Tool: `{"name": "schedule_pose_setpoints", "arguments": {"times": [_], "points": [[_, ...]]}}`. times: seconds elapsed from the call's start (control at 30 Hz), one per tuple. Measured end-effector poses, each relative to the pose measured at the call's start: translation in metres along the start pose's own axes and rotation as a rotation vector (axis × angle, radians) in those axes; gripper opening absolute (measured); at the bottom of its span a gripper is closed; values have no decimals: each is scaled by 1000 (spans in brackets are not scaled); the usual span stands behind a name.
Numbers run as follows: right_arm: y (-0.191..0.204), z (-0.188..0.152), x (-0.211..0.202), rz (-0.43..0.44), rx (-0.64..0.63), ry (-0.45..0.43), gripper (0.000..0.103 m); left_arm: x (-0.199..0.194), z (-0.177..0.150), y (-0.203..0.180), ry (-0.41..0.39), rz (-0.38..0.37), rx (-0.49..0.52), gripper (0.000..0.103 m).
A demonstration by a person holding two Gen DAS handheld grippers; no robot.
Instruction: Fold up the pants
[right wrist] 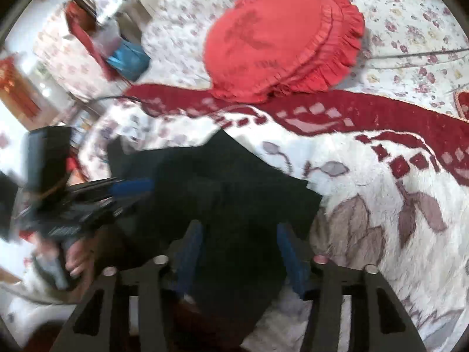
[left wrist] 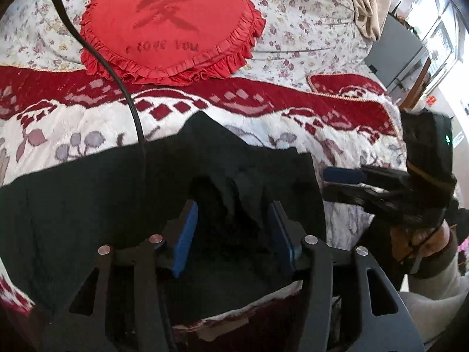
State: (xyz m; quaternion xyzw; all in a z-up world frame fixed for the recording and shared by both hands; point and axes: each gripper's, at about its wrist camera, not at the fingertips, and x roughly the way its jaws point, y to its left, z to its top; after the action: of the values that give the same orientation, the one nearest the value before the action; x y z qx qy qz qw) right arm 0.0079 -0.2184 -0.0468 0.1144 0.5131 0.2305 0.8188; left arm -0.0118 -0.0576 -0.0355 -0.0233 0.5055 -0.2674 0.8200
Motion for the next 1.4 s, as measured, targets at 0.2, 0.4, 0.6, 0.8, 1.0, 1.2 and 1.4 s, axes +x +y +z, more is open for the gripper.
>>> {"name": "schedule_pose_setpoints", "arguments": {"times": [0.2,0.4,0.6,0.8,1.0,1.2,1.4], "points": [[17,17,46,-169,-145,47,42,24,-22,-23,20,189,50,50],[24,39,62,-178,-175,48,42,33,-36,14,63,204,-92,52],[27,20,18,-145,-146,-4,42,21,-43,26,59,217,-108,51],[58,3,27,-105,-210,20,42,13,-45,27,40,210,-132,51],[74,5,65,-151,-261,68,42,-5,-46,30,-5,241,-141,51],[76,10,67,-161,-250,71,43,-13,-48,38,-27,283,-169,51],[82,8,42,-166,-255,30,44,-12,-44,41,-39,291,-187,51]]}}
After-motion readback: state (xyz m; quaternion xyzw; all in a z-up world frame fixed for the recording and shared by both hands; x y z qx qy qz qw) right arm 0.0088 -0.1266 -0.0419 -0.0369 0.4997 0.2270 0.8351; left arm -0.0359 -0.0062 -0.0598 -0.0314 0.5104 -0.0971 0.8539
